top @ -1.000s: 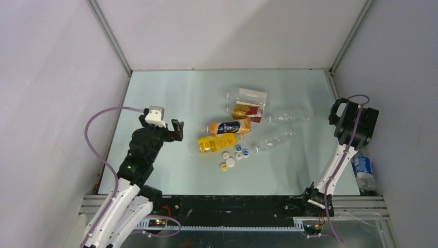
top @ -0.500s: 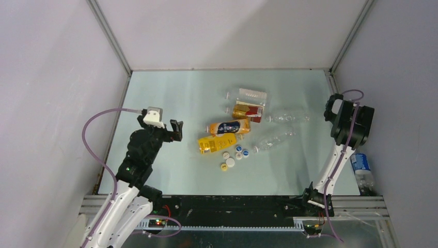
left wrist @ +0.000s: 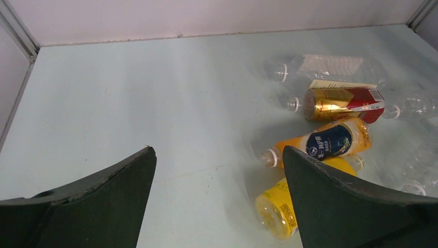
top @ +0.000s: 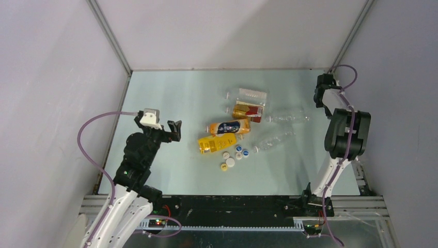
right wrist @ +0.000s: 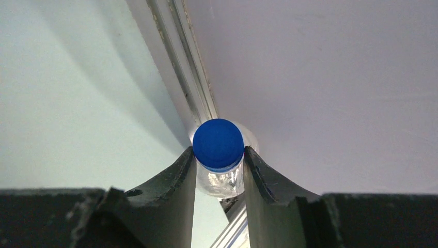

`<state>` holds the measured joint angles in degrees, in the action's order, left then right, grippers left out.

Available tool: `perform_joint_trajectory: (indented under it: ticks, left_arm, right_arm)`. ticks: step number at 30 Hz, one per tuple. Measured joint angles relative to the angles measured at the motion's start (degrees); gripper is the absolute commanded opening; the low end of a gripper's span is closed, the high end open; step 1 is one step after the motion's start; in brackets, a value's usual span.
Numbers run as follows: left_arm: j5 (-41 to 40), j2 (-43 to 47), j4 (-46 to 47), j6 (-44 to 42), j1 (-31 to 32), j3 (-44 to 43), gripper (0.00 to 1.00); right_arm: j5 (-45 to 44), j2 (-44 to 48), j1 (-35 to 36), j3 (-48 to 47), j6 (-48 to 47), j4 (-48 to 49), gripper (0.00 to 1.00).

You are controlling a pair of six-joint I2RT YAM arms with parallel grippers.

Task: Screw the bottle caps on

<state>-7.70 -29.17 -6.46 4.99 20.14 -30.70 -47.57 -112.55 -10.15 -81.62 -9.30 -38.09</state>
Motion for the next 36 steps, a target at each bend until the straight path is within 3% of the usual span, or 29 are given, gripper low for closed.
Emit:
perform_joint_trajectory:
  ticks: [11,20,29,36]
  left_arm:
    - [4.1,0.0,0.2,-0.9,0.0,0.0,1.00]
    - [5.4,-0.7,0.2,-1.0,-0.1,0.0,1.00]
    - [5.6,-2.6,-0.2,-1.0,-0.1,0.0,1.00]
    - [6.1,-3.8,-0.6,-1.0,-0.1,0.0,1.00]
  right_arm:
    - [7.9,19.2,6.1,1.6,7.3,0.5,0.00]
    - [20.4,36.0,2.5,13.4,13.3,9.1,0.00]
    - [32.5,37.1,-3.1,16.4,17.2,16.5,0.00]
    - [35.0,33.6,-4.0,12.0,17.9,13.4,0.00]
